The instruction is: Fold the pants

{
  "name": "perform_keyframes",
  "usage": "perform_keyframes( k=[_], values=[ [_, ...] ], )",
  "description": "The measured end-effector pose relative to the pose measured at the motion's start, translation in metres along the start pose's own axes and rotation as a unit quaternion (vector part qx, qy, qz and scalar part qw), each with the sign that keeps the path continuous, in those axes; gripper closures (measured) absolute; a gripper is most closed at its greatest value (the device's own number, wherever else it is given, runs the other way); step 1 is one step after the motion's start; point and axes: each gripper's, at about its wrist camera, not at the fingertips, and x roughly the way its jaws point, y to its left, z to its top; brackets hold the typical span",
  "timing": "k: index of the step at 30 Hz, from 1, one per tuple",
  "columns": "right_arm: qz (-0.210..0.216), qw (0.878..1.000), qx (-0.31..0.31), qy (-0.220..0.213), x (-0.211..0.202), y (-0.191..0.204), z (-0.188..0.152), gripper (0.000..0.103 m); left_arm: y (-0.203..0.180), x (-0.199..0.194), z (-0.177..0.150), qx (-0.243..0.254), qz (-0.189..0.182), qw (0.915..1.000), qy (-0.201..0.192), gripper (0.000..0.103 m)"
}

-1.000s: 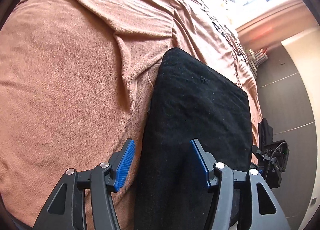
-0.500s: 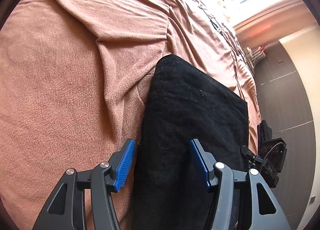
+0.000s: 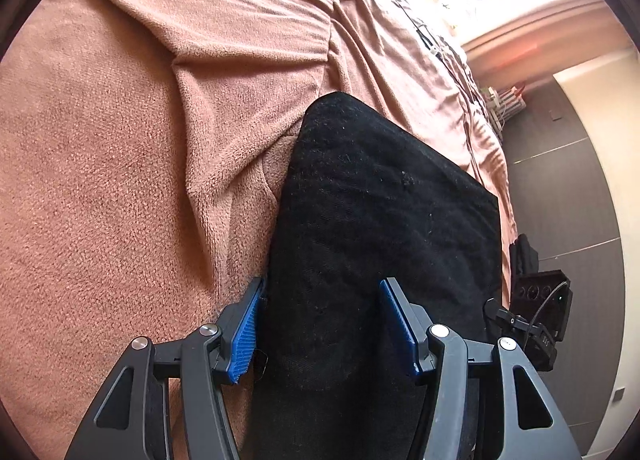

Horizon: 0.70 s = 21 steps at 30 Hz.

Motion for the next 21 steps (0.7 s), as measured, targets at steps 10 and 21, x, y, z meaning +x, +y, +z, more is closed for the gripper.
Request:
perform_keyframes(
  k=[10,21],
  values=[
    [0.026,1.000,-0.002,0.004,0.000,-0.017,0.013,0.051,-0.001,-0.010,-0.001,-0.004,-0.014,0.9998,-0.012,0.063],
    [0.054,0.997,-0.036,-0.031,-0.014,-0.005,-0.006,0.066,-0.015,-0.030,-0.007,0.024,-0.030,0.9989,-0.027,0.072]
  ],
)
